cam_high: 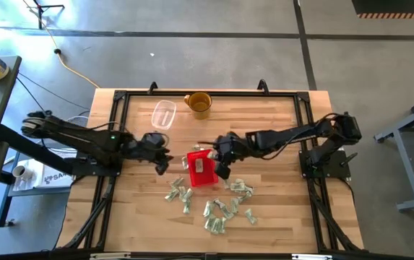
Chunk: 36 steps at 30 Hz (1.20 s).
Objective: Pick and place Stevia / Truvia into bins
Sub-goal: Put the white stevia packet into the red basket, then adjust the red basket
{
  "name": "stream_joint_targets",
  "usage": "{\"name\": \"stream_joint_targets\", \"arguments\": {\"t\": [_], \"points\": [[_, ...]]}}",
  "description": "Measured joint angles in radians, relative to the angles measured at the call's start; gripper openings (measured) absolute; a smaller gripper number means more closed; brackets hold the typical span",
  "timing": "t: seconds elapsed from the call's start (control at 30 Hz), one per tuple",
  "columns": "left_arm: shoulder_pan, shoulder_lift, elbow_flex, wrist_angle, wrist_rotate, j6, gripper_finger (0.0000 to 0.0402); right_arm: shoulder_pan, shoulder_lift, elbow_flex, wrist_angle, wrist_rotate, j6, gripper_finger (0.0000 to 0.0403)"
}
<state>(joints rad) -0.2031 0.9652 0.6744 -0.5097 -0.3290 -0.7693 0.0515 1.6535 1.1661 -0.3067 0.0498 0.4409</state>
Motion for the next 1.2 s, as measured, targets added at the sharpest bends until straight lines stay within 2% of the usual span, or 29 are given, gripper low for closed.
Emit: {"name": "stream_joint_targets", "arguments": {"t": [0.1, 0.2, 0.33, 0.43, 0.5, 0.6, 0.63, 0.7, 0.77, 0.9, 0.97, 1.1, 1.2], "points": [[0.000, -0.076, -0.086, 0.058, 0.048, -0.007, 0.0204, -0.037, 0.040, 0.048, 0.020, -0.134, -0.001, 0.0004], [0.000, -0.091, -0.168, 0.107, 0.055, -0.049, 0.0204, -0.066, 0.127, 0.092, 0.020, -0.250, 0.023, 0.0021], [0.000, -0.078, -0.231, 0.181, 0.038, -0.099, 0.0204, -0.083, 0.232, 0.171, 0.047, -0.365, 0.049, 0.0071], [0.000, -0.070, -0.234, 0.214, 0.024, -0.100, 0.0204, -0.090, 0.273, 0.230, 0.024, -0.390, 0.022, 0.0118], [0.000, -0.067, -0.233, 0.238, 0.004, -0.095, 0.0204, -0.090, 0.281, 0.263, -0.031, -0.310, -0.017, 0.0147], [0.000, -0.065, -0.233, 0.227, -0.019, -0.093, 0.0204, -0.090, 0.271, 0.321, -0.128, -0.034, -0.026, 0.0173], [0.000, -0.065, -0.233, 0.230, -0.021, -0.093, 0.0204, -0.094, 0.268, 0.337, -0.159, 0.020, -0.024, 0.0175], [0.000, -0.064, -0.233, 0.230, -0.022, -0.093, 0.0205, -0.122, 0.267, 0.356, -0.186, 0.031, -0.013, 0.0164], [0.000, -0.064, -0.233, 0.231, -0.022, -0.093, 0.0204, -0.158, 0.279, 0.355, -0.189, 0.001, 0.019, 0.0136], [0.000, -0.064, -0.233, 0.231, -0.030, -0.093, 0.0204, -0.222, 0.328, 0.351, -0.181, -0.081, 0.082, 0.0041], [0.000, -0.064, -0.233, 0.231, -0.045, -0.093, 0.0205, -0.232, 0.362, 0.352, -0.159, -0.121, 0.088, 0.0011], [0.000, -0.064, -0.233, 0.231, -0.059, -0.097, 0.0205, -0.217, 0.413, 0.351, -0.102, -0.166, 0.120, 0.0029], [0.000, -0.064, -0.233, 0.231, -0.063, -0.100, 0.0205, -0.200, 0.434, 0.351, -0.076, -0.182, 0.124, 0.0025]]}}
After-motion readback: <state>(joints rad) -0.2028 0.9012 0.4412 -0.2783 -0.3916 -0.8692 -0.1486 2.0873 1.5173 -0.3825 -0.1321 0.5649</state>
